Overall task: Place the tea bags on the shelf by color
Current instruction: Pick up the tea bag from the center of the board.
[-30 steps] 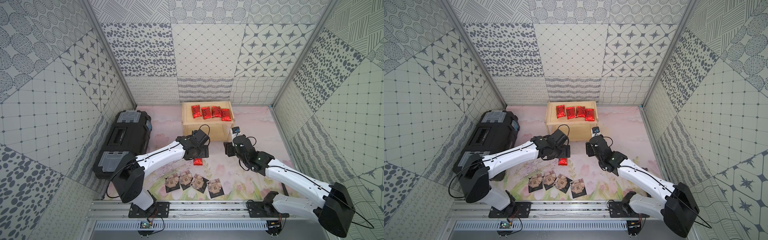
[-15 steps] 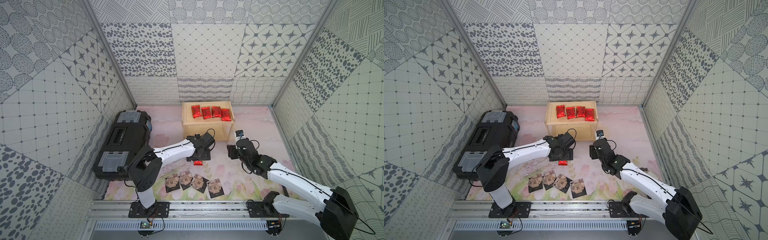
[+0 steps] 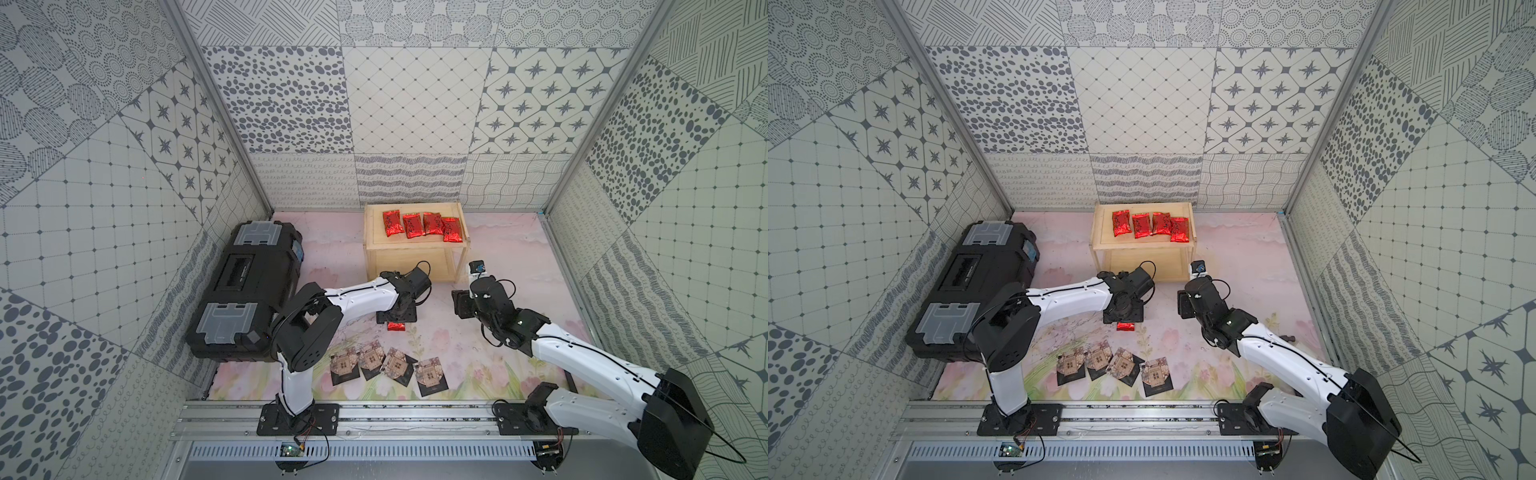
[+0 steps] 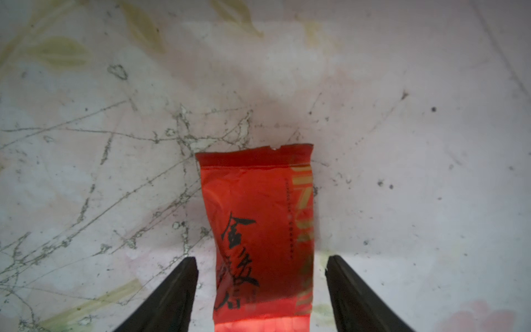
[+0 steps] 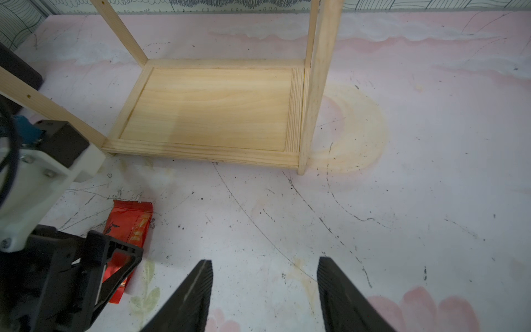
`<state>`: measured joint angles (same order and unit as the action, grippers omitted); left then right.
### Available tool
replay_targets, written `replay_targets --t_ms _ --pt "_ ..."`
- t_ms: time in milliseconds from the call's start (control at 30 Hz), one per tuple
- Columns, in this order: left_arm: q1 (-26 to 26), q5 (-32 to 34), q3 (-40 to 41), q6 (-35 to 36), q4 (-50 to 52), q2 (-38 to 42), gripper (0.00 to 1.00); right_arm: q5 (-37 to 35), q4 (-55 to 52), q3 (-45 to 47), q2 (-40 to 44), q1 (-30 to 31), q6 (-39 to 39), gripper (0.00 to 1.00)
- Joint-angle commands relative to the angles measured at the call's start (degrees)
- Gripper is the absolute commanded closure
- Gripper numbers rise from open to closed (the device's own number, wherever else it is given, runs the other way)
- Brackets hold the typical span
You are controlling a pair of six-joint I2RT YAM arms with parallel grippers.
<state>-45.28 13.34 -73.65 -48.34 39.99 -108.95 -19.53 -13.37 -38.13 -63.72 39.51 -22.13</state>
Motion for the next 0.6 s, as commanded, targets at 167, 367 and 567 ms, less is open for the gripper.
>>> replay_targets --t_ms 167,367,567 --pt "1.2 0.3 -0.3 -0.3 0.2 -2.0 0.32 0.6 2.1 -1.1 -1.9 -0.2 -0.7 0.38" --pt "1.7 -0.3 -0.6 0.1 -0.5 -2.7 0.34 0.5 2.0 -1.1 -1.9 -0.2 -0.6 0.38" --pt "2.2 -0.2 -1.1 0.5 -0.7 -3.5 0.31 0.4 1.8 -1.2 -1.4 -0.2 -0.7 0.37"
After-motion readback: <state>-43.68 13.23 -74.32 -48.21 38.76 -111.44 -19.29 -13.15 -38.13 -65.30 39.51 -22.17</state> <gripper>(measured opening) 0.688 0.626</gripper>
